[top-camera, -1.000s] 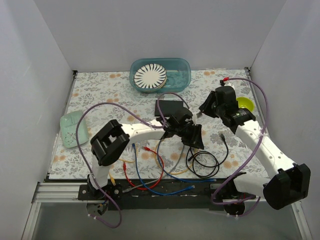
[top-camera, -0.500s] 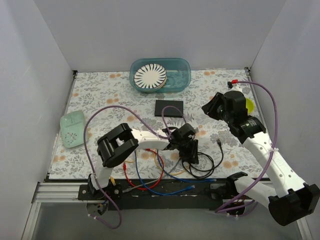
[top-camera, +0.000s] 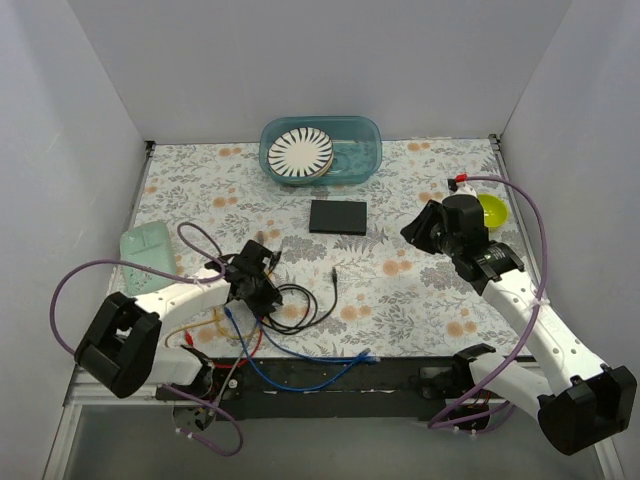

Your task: Pull the plug from the switch port

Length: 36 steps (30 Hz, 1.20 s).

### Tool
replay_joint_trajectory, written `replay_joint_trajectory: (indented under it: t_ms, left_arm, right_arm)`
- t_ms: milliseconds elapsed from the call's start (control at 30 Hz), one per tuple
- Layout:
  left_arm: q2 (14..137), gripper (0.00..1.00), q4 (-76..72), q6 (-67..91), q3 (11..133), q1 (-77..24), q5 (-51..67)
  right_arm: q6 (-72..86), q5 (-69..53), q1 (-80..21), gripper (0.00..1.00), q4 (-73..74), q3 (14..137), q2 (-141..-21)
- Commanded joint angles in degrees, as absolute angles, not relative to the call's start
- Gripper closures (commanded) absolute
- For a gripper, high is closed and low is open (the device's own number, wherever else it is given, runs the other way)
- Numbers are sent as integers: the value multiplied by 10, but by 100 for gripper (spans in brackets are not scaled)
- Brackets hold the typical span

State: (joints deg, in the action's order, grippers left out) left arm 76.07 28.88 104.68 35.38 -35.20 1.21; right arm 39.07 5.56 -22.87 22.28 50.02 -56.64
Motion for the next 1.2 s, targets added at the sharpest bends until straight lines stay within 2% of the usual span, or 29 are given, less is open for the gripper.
replay_joint_trajectory:
  t_ms: [0, 267, 433, 533, 633, 800, 933, 1033, 1167]
  left_arm:
    - [736, 73, 459, 1045, 354, -238, -129]
    - [765, 75, 535, 1057, 424, 26, -115]
    - [729, 78, 479, 1006, 523, 48, -81]
    - [744, 76, 417, 949, 566, 23, 40]
    - [741, 73, 354, 954, 582, -65, 69]
    - [753, 70, 197, 944, 584, -270, 123]
    - [873, 73, 221, 878, 633, -414, 191]
    - [932, 79, 250, 895, 626, -432, 142]
    - [926, 79, 237, 938, 615, -375, 89]
  right_arm:
    - [393, 38, -227, 68, 195, 493, -565]
    - [381, 27, -230, 68, 195, 494, -584]
    - [370, 35, -236, 68, 195, 497, -586]
    - [364, 24, -238, 68, 186, 497, -594]
    - [362, 12, -238, 68, 174, 494, -608]
    - [359, 6, -238, 69, 160, 503, -638]
    - [354, 19, -238, 69, 164, 517, -661]
    - [359, 18, -236, 69, 157, 518, -681]
    - [365, 24, -227, 69, 145, 516, -715]
